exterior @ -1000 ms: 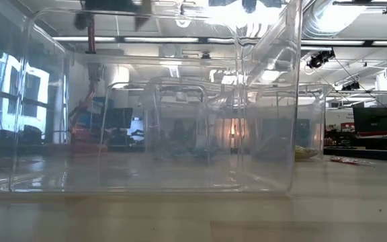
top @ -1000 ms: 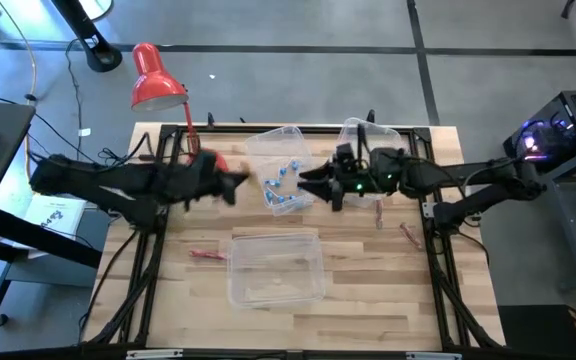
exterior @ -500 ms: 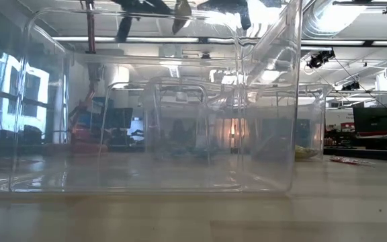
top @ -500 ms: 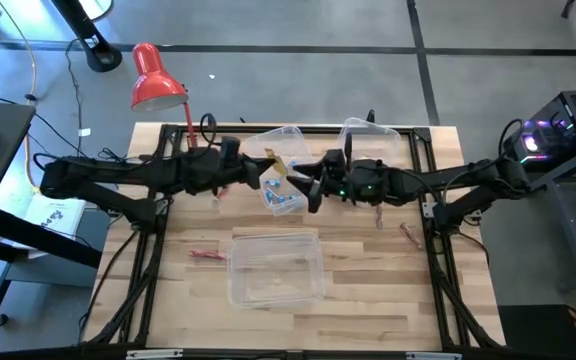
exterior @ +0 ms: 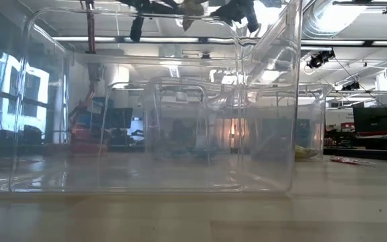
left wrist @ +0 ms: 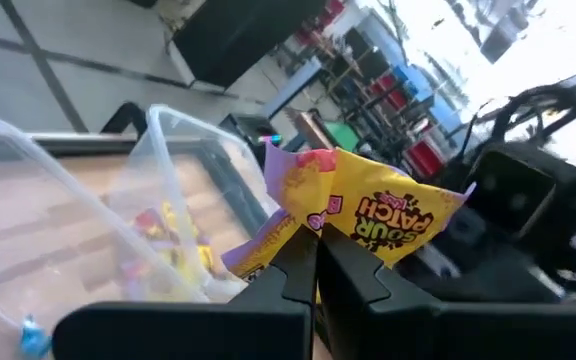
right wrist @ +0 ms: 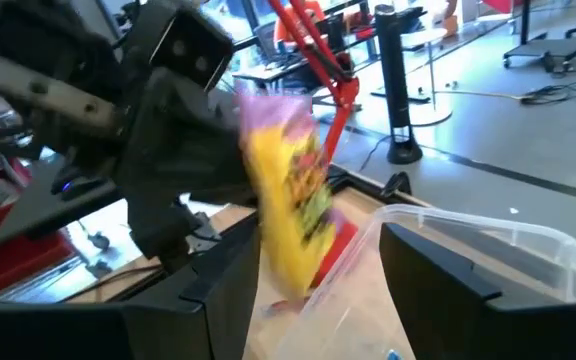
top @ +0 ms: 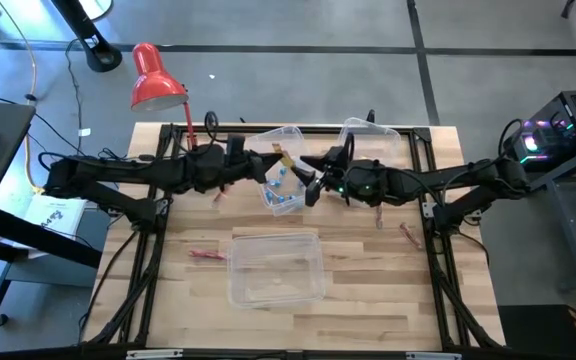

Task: Sort candy
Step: Put the yellow candy into the top right transparent bin, then put the red gummy into the bottom transparent bin

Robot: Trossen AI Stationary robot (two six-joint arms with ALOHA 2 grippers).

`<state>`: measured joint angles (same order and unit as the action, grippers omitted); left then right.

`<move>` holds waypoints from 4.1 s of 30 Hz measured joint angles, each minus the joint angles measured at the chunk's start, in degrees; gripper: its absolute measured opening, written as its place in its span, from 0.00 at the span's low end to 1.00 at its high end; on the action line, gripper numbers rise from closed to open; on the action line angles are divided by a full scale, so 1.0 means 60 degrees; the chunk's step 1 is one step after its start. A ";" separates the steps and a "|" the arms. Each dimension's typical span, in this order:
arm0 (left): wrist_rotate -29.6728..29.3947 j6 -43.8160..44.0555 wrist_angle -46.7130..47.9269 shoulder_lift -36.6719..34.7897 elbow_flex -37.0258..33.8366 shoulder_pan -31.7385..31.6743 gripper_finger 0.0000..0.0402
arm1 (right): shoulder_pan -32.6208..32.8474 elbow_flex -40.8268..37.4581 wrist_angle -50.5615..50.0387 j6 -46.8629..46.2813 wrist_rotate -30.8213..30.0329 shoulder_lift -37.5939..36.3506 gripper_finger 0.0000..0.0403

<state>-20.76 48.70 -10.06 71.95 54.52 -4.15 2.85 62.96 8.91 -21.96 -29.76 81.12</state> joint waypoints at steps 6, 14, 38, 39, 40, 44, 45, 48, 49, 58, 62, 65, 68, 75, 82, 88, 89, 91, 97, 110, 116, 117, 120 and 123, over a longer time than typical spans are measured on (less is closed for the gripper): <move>0.0014 0.0044 -0.0095 0.0130 0.0003 -0.0192 0.00 | -0.0002 0.0000 0.0056 0.0000 0.0142 0.0036 0.50; 0.0122 0.0096 -0.0642 0.0270 0.0003 -0.0192 0.00 | -0.0110 0.0000 0.0228 0.0115 0.0144 0.0107 0.40; 0.2741 -0.0495 0.0448 -0.0042 0.0003 -0.0512 0.20 | -0.0396 0.0007 -0.2653 -0.0332 -0.1552 -0.1647 0.01; 0.2836 -0.0668 0.0987 -0.0223 0.0003 -0.0509 0.23 | -0.0415 0.0007 -0.3416 -0.0635 -0.1773 -0.1883 0.01; 0.2891 -0.0874 0.1500 -0.0410 0.0003 -0.0506 0.26 | -0.0417 0.0007 -0.4153 -0.1027 -0.1951 -0.2101 0.01; 0.2862 -0.1387 0.4037 -0.1155 -0.0086 -0.0326 0.35 | -0.0426 0.0006 -0.7772 -0.3611 -0.2575 -0.2634 0.01; 0.2759 -0.1386 0.4614 -0.1315 -0.0182 -0.0258 0.36 | -0.0426 -0.0001 -0.8627 -0.4496 -0.2620 -0.2649 0.01; 0.2390 -0.1196 0.5712 -0.1775 -0.0556 -0.0017 0.39 | -0.0485 -0.0018 -1.0750 -0.6724 -0.2638 -0.2476 0.03; 0.2296 -0.1002 0.5905 -0.1904 -0.0726 0.0074 0.40 | -0.0523 -0.0018 -1.1171 -0.7260 -0.2642 -0.2381 0.04; 0.2195 0.0623 0.5974 -0.2628 -0.1922 0.1317 0.41 | -0.1528 -0.0022 -1.1010 -0.7455 -0.1349 -0.1544 0.24; 0.2195 0.0696 0.5929 -0.3018 -0.1919 0.1892 0.41 | -0.1978 -0.0022 -1.0813 -0.7174 -0.0969 -0.1429 0.38; 0.2180 0.0720 0.6271 -0.3466 -0.1916 0.2314 0.41 | -0.2127 -0.0018 -1.0730 -0.6802 -0.0933 -0.1536 0.46; 0.2147 0.1094 0.7247 -0.3922 -0.1898 0.2880 0.41 | -0.2067 -0.0018 -1.0669 -0.6565 -0.0728 -0.1682 0.50; 0.2657 0.1773 1.0160 -0.3643 -0.2091 0.5596 0.41 | -0.1644 -0.0011 -1.0652 -0.6249 0.0014 -0.1719 0.51; 0.2384 0.1228 0.9155 -0.1804 -0.2988 0.6972 0.41 | -0.1519 -0.0011 -1.0652 -0.6328 -0.0063 -0.1705 0.51; 0.1181 0.0683 0.9186 0.0287 -0.3082 0.6931 0.41 | -0.1537 -0.0011 -1.0652 -0.6328 -0.0208 -0.1705 0.51; 0.1155 0.0683 0.9097 0.0582 -0.3082 0.6917 0.41 | -0.1537 -0.0011 -1.0652 -0.6328 -0.0208 -0.1705 0.51; 0.1334 0.0667 0.8888 0.1127 -0.3082 0.6879 0.41 | -0.1537 -0.0011 -1.0652 -0.6324 -0.0208 -0.1705 0.51; 0.1863 0.0204 0.8414 0.2234 -0.2998 0.6892 0.34 | -0.1537 -0.0011 -1.0652 -0.6152 -0.0220 -0.1702 0.51; 0.1735 0.2764 1.1926 -0.0845 -0.1995 0.7029 0.02 | -0.1537 -0.0007 -1.0946 -0.6080 -0.0237 -0.1698 0.51; -0.1400 0.3569 1.1913 -0.2395 -0.0236 0.6751 0.01 | -0.1537 -0.0007 -1.0976 -0.6080 -0.0231 -0.1698 0.51; -0.1960 0.3170 1.1627 -0.2418 0.0060 0.6608 0.01 | -0.1537 -0.0007 -1.0978 -0.6080 -0.0231 -0.1698 0.51; -0.2383 0.0730 0.9903 -0.2212 0.0650 0.6029 0.00 | -0.1537 -0.0007 -1.0972 -0.6080 -0.0226 -0.1698 0.51; -0.1189 -0.2004 0.7445 -0.1761 0.0757 0.5510 0.00 | -0.1537 -0.0007 -1.0910 -0.6080 -0.0226 -0.1698 0.51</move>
<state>-27.90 36.68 34.61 61.38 59.07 28.91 -6.37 62.92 -56.55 -58.43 -31.11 70.94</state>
